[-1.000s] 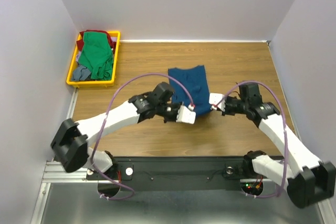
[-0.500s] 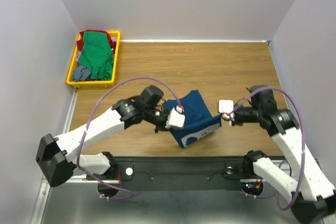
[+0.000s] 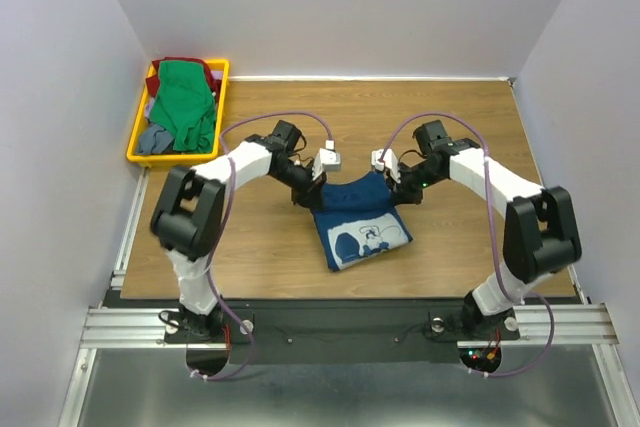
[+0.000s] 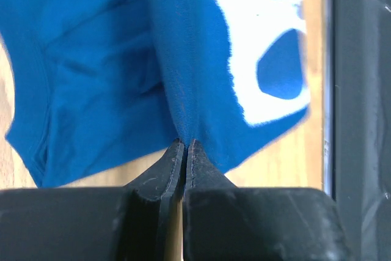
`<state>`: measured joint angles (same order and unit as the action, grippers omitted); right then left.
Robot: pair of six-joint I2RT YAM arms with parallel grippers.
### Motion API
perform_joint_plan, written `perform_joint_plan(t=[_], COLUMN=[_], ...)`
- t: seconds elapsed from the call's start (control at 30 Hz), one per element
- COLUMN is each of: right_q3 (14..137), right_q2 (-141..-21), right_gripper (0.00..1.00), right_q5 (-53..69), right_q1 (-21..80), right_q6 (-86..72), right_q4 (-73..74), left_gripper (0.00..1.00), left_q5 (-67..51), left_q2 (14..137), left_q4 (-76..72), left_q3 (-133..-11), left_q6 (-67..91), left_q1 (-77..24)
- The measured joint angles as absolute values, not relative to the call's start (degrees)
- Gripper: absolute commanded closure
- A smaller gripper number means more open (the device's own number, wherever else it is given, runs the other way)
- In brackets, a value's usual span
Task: Fold and stack the t-shirts
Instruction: Fold the tshirt
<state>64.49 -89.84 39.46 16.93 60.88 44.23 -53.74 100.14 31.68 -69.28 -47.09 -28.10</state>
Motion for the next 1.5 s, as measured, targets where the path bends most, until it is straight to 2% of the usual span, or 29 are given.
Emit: perform_joint_plan(t=[0.13,0.3,0.53,0.8,0.97,1.3,1.5], right_q3=[64.49,64.51,63.92,62.72,64.95,65.60,69.71], right_q2=[-96.38,-101.43,-102.06,-94.65,-93.80,-104.88,-107.90], right_gripper=[0.99,0.99,0.99,1.00,0.99,0.94,0.94], right_q5=[39.27,39.64,41.74,42.81,42.35,39.77,39.57], right_q1=[16.82,16.75,16.36,15.35,14.15,13.58,13.52], right_q6=[59.94,57.04,51.16,45.30,43.62,41.56,39.46], right_q4=[42.17,39.40,37.87,38.06,37.85,37.54,37.60], left_gripper=[1.00,1.00,1.00,1.00,0.99,0.78,0.80], left_q5=[-54.74,-55.64,-55.86,-55.48,-54.43,-47.57,-44.97], left_q2=[113.25,122.19,120.88,111.83,111.72,118.63,119.07], left_q4=[32.91,35.51,36.82,37.15,35.55,28.86,26.70], left_q3=[-77.71,-84.49,-83.24,-82.11,-85.41,-85.97,-85.08], left_q6=[-45.78,-44.93,-44.62,-43.33,-41.15,-33.78,-32.01], left_q1=[-24.67,-23.29,-23.29,-24.16,-25.45,-25.85,-25.04])
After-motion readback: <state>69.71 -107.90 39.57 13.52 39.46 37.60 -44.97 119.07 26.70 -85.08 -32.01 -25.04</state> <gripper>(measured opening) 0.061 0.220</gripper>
